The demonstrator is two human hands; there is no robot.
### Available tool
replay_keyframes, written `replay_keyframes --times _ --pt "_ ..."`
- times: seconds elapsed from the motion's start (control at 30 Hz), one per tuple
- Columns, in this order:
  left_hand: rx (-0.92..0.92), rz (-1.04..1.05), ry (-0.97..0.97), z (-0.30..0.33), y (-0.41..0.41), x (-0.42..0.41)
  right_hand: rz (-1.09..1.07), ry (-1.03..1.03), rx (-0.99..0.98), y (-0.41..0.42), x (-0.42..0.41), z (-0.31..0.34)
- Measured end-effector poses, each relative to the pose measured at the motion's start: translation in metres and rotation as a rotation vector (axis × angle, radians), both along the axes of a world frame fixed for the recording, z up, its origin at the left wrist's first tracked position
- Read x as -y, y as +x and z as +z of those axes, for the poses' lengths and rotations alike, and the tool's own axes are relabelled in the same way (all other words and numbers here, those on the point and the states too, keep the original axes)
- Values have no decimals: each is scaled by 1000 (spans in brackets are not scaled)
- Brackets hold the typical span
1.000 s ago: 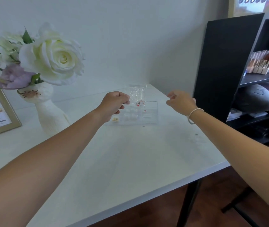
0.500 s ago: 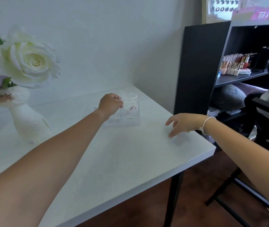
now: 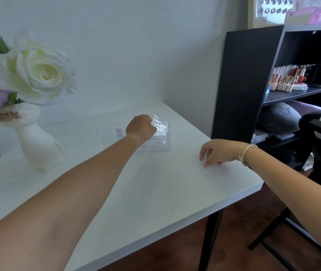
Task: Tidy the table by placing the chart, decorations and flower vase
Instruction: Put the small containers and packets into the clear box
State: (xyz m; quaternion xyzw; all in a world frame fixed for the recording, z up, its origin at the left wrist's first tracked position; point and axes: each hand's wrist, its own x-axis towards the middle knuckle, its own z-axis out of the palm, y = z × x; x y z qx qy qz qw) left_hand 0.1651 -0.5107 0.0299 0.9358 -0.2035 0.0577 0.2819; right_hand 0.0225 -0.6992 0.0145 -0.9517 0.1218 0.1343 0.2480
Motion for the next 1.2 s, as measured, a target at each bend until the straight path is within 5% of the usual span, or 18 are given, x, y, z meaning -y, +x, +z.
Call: replay_keyframes --times 0.3,0.73,1.2 --pt "95 10 42 -7 10 -7 -40 157 278 23 -11 26" --pt "174 10 -197 -8 22 -90 -272 533 651 95 -47 42" --pt "-128 22 -375 -49 25 -131 -268 228 731 121 -76 -7"
